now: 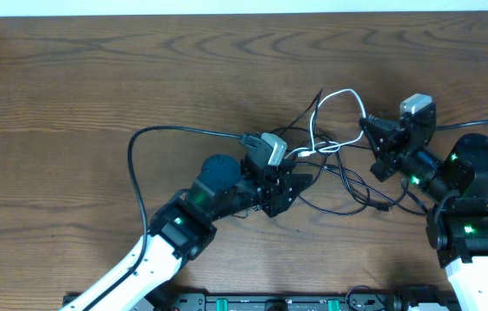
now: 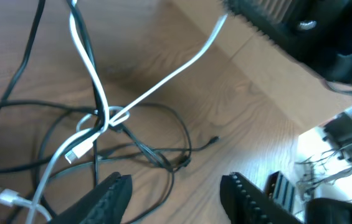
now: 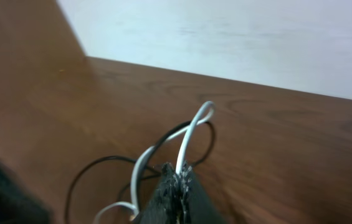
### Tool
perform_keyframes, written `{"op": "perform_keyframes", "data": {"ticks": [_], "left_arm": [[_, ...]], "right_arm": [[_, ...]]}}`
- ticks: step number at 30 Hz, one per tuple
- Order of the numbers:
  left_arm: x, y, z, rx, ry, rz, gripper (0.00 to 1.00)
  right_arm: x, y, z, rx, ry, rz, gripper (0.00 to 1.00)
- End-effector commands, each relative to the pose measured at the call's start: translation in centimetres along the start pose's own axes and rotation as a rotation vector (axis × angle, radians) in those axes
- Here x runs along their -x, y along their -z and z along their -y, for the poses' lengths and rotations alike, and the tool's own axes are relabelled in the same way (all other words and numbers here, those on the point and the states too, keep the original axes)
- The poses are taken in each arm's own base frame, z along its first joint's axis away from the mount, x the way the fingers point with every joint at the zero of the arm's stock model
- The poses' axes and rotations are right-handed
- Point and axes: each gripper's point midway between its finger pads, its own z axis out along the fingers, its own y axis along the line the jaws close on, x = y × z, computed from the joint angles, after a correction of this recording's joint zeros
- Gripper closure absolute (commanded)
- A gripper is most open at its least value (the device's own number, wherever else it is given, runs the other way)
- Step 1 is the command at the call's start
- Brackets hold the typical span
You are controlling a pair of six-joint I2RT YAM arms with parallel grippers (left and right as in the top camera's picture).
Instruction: Untangle cables
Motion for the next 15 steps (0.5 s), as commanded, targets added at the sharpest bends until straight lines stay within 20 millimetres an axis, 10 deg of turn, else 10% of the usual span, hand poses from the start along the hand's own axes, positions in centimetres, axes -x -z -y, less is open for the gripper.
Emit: {"op": "perform_keyframes", "data": {"ticks": [1, 15], "left_arm": [[0.1, -0.8, -0.6, 0.017, 0.002, 0.0, 0.43], [1.6, -2.7, -3.4, 0.121, -0.081, 0.091, 0.35]], "right_arm": [[0.5, 0.3, -2.4, 0.136, 0.013, 0.004, 0.99], [0.4, 2.4, -8.1, 0.473, 0.009, -0.011, 0.99]]}}
